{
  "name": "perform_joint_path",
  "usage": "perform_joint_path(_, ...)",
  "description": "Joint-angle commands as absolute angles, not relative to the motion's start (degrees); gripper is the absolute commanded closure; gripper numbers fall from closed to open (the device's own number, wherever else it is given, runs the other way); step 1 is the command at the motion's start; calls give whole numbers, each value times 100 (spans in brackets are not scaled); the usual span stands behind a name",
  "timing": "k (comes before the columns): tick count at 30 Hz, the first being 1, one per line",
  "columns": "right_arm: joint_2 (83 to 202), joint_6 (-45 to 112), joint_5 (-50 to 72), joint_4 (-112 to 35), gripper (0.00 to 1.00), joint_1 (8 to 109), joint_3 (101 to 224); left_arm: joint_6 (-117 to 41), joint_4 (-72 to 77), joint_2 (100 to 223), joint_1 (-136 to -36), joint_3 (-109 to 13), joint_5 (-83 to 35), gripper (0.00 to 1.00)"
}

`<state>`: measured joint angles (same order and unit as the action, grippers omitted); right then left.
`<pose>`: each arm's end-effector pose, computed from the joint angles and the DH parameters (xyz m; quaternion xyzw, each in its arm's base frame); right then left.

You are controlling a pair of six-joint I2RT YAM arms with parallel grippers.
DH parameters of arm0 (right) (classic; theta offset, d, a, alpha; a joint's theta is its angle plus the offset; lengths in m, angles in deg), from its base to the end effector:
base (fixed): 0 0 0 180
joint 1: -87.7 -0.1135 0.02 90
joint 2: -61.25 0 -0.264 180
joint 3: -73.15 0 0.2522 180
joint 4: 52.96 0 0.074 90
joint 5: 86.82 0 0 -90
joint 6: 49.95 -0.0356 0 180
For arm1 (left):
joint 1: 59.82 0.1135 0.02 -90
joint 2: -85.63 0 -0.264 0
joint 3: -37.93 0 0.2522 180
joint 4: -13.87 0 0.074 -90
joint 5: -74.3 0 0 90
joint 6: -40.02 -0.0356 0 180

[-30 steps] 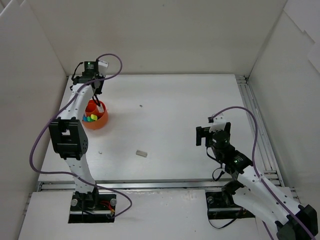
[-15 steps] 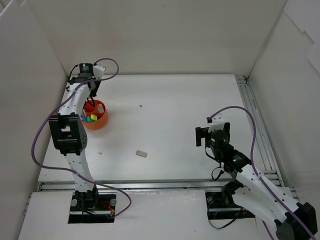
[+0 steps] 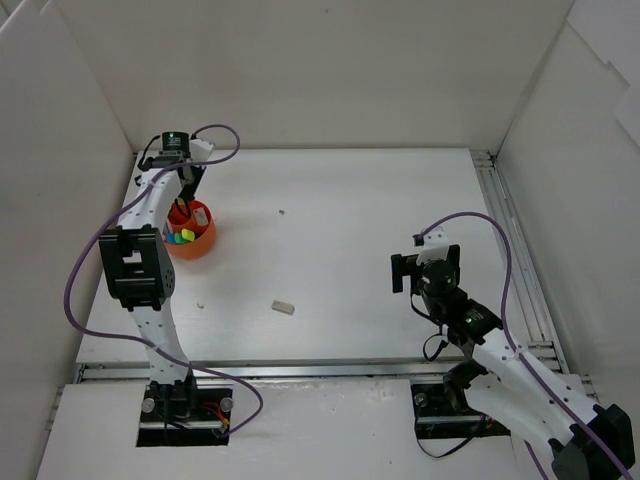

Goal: Sort the stationery into containers
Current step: Place the stationery in the storage box.

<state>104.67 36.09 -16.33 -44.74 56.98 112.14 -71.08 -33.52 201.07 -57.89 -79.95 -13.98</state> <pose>0.1648 0.0841 0.2519 -0.0750 0.7730 0.0573 0.6273 0.4626 0.0167 0.2852 0.1481 0.9117 0.0901 0.3726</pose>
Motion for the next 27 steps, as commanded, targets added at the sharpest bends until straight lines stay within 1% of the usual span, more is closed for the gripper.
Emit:
perform_joint_path(1,10511,3654,-1783,-4807,2,5738,11407,-7143,-3417,19927,-5789,-7981,-1385,100)
perform_joint_path(7,10555,3663,-1756,-4860,2,5729,11389,-7072,-3408,19848,-5789,-7849,-1350,99)
perform_joint_path(8,10546,3663,-1756,-4869,2,5729,11381,-7063,-3417,19848,-5789,-7858,-1342,97)
perform_joint_path(10,10555,3680,-1765,-4869,2,5738,11381,-7037,-3434,19857,-5789,-7884,-1341,88)
perform_joint_path(11,10546,3672,-1765,-4869,2,5720,11381,-7028,-3443,19857,-5789,-7893,-1359,86)
perform_joint_path(12,10546,3671,-1765,-4869,2,5729,11381,-7019,-3469,19848,-5789,-7902,-1359,79)
perform_joint_path(14,10546,3671,-1765,-4878,2,5738,11372,-6993,-3496,19848,-5737,-7893,-1377,75)
perform_joint_path(15,10537,3671,-1765,-4887,2,5746,11372,-6993,-3513,19839,-5736,-7893,-1385,71)
perform_joint_path(18,10528,3680,-1739,-4904,2,5737,11363,-6940,-3531,19822,-5736,-7919,-1429,66)
perform_joint_path(22,10493,3671,-1712,-4904,2,5738,11345,-6870,-3584,19717,-5736,-7981,-1500,63)
perform_joint_path(27,10467,3680,-1642,-4957,2,5738,11328,-6791,-3584,19401,-5736,-8051,-1877,63)
